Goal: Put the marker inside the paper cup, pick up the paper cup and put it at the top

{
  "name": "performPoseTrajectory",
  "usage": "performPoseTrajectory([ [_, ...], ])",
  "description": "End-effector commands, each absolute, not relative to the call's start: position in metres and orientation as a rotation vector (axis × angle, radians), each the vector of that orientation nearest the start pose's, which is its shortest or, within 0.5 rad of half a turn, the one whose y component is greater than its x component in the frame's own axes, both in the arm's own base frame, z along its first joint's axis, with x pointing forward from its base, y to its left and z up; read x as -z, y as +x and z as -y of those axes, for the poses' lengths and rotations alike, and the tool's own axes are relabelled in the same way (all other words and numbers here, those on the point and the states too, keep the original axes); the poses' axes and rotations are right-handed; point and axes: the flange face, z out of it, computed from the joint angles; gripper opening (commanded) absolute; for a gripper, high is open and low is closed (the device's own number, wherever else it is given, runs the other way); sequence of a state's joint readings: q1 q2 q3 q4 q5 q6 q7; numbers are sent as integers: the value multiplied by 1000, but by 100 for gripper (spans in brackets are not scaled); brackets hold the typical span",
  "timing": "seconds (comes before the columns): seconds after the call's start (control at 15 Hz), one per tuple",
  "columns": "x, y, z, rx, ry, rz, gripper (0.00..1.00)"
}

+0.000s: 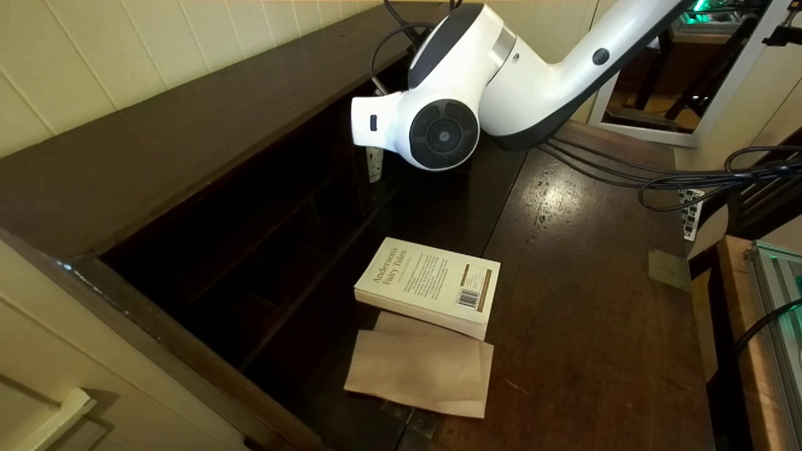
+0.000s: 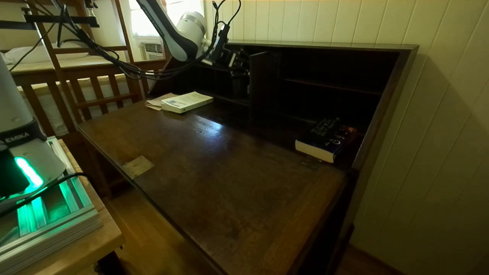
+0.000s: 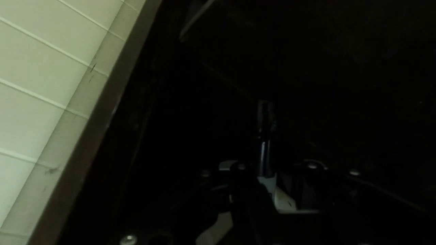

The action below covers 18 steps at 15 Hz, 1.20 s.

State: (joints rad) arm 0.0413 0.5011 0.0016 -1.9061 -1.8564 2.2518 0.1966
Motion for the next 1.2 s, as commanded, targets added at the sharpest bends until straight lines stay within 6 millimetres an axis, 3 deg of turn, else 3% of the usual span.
performPoseTrajectory([
  [0.0, -239, 648, 0, -101, 1474, -1208, 6],
  [1.13, -239, 666, -1, -168, 1449, -1248, 6],
])
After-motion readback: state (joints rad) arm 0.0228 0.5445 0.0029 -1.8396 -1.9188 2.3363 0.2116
